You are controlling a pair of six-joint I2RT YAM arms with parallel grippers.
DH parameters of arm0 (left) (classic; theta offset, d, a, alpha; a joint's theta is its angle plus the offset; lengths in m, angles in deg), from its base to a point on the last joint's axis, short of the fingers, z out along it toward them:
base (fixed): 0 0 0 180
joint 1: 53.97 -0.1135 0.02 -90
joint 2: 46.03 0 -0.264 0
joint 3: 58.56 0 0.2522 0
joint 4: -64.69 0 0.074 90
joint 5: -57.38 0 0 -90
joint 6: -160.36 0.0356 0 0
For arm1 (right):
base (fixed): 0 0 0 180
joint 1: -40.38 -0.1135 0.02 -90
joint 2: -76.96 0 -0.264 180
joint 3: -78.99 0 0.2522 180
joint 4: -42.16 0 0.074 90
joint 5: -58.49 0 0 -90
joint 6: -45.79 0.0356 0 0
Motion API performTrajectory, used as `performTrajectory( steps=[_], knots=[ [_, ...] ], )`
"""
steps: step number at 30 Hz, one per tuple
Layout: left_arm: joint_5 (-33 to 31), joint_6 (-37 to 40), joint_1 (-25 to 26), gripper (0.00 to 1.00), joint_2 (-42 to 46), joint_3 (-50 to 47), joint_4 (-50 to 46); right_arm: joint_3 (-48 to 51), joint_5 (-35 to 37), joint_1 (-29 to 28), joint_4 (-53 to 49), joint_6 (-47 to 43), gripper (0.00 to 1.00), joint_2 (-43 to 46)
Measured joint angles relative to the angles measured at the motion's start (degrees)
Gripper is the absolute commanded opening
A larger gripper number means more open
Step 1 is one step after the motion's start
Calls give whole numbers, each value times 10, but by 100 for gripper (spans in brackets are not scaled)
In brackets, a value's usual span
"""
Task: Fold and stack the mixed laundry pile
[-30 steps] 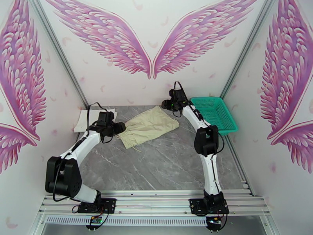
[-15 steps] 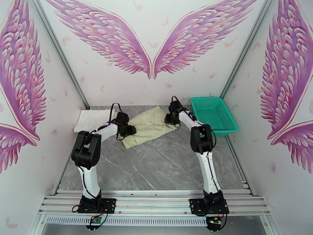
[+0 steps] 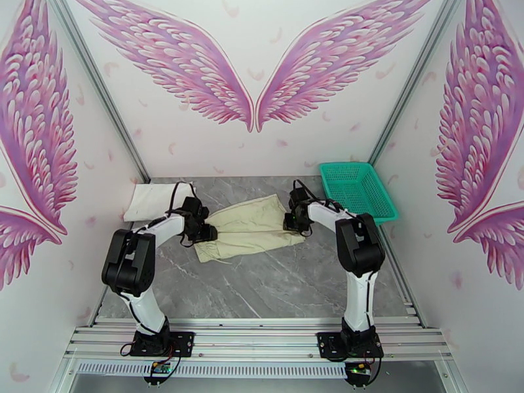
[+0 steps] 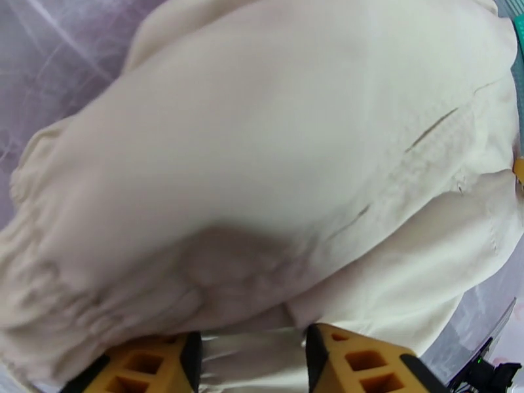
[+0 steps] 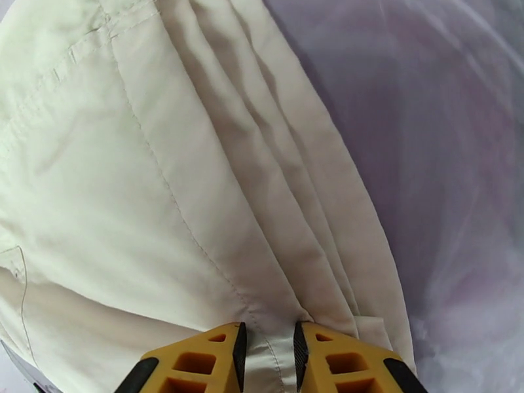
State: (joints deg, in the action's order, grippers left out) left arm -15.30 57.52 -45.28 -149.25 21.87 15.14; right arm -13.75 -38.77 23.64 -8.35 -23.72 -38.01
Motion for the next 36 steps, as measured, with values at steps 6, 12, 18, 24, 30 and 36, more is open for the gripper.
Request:
performTrajectory(
  steps=[6,12,18,24,30,36],
  knots=[
    [32,3,-2,54,3,28,-19,52,26,-26,-16,16,32,67],
    [57,-14,33,50,-3,108,-7,11,37,-26,-11,19,32,104],
    [57,-40,54,48,-71,147,31,-110,37,-28,17,12,29,8],
    [42,-50,52,49,-143,159,31,-226,43,-28,15,3,27,-127],
    [40,-50,47,51,-175,193,31,-341,42,-18,-15,3,27,-225],
    [35,-54,46,64,-158,199,25,-393,43,-8,-36,1,28,-242]
  ],
)
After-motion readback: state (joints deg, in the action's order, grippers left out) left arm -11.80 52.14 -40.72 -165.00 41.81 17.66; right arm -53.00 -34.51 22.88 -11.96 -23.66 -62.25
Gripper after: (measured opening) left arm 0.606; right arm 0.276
